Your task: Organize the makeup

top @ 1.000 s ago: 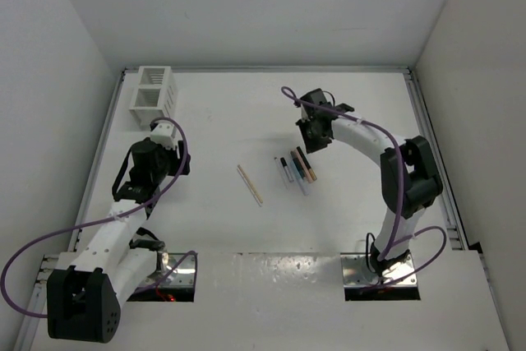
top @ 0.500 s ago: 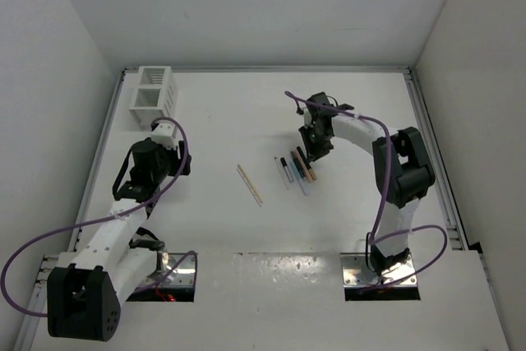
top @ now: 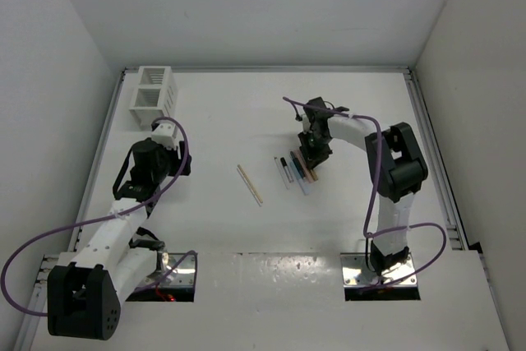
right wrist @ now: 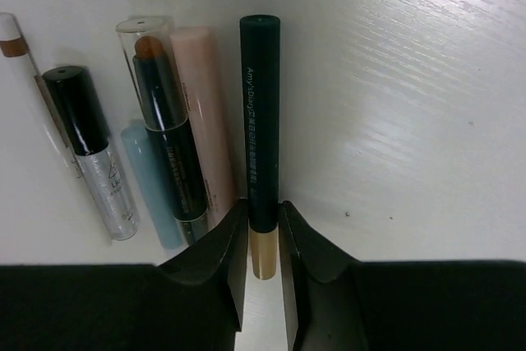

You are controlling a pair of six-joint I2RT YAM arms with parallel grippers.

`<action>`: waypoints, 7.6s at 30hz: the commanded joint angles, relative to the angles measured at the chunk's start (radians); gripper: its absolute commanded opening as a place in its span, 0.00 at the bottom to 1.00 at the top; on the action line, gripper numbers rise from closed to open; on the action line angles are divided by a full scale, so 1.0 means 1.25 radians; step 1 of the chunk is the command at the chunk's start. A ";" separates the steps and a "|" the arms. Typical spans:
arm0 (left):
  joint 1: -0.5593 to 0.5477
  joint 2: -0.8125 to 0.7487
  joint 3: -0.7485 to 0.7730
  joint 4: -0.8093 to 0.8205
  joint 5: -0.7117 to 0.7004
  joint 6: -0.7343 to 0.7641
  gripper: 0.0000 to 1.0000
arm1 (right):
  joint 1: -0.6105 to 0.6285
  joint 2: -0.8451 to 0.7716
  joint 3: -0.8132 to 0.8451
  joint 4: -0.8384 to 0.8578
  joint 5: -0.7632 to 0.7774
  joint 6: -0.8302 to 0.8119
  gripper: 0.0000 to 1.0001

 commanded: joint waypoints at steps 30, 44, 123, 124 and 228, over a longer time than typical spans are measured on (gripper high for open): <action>-0.056 0.163 0.147 0.417 0.687 -0.069 0.73 | 0.095 -0.387 -0.151 0.486 -0.241 -0.164 0.00; -0.098 0.188 0.183 0.500 0.672 -0.172 0.74 | 0.237 -0.317 -0.127 0.741 -0.459 -0.158 0.00; 0.269 0.870 0.866 0.366 0.251 0.022 0.69 | -0.009 -0.246 -0.051 0.304 -0.093 -0.045 0.97; 0.276 0.870 0.876 0.359 0.262 0.022 0.69 | -0.014 -0.246 -0.041 0.285 -0.064 -0.044 0.93; 0.088 0.490 0.646 0.235 0.469 0.005 0.00 | 0.165 -0.110 0.080 0.713 -0.302 0.099 1.00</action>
